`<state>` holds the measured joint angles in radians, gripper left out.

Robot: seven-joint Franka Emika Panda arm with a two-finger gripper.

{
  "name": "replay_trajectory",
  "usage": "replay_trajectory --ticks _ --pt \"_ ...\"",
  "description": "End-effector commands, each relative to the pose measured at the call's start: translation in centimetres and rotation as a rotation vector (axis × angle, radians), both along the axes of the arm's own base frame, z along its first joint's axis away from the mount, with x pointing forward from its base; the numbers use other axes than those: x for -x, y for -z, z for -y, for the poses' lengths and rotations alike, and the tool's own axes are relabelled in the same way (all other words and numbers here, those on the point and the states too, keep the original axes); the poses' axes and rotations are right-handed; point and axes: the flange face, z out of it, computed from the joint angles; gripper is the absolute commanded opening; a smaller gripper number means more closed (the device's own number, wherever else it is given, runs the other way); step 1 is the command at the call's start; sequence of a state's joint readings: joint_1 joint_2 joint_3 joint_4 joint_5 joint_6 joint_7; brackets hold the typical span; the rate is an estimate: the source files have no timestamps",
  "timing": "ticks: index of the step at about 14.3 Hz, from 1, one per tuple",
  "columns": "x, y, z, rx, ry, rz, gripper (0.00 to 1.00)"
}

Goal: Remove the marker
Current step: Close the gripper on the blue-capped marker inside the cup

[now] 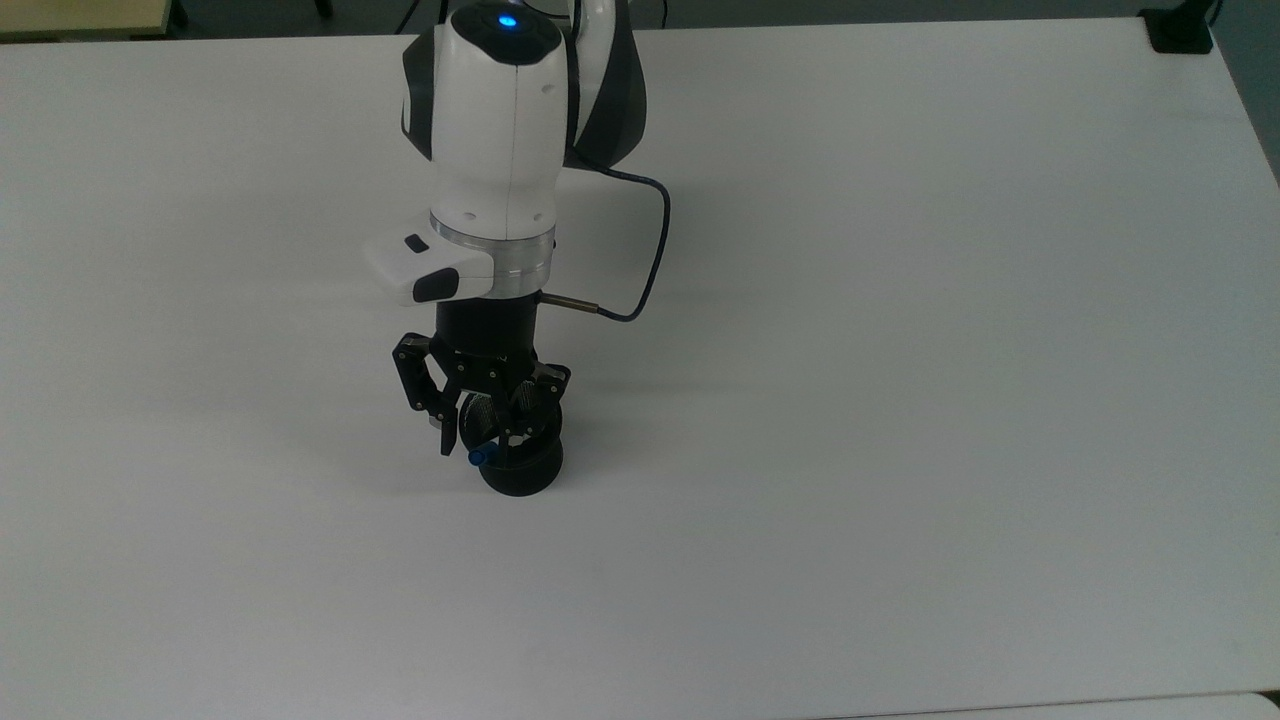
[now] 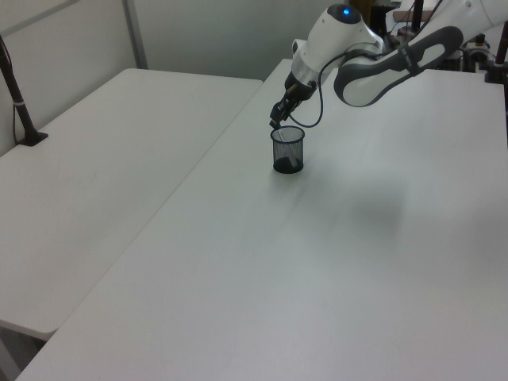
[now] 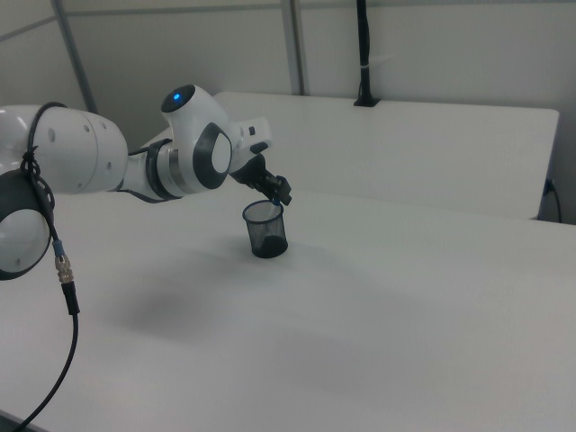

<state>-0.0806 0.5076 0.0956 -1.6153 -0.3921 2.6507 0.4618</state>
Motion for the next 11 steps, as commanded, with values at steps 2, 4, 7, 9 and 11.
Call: replay_trajectory --ticks 2,4,7,9,11 --pt "-0.4 -0.2 -0.5 0.007 0.008 0.029 0.18" --pt "-0.4 -0.3 -0.5 0.007 0.008 0.030 0.11" --pt "-0.3 -1.0 -0.5 0.007 0.009 0.041 0.07" --pt "-0.2 -2.5 -0.6 0.007 0.008 0.061 0.07" --pt "-0.1 -6.0 0.0 0.013 0.015 0.109 0.07"
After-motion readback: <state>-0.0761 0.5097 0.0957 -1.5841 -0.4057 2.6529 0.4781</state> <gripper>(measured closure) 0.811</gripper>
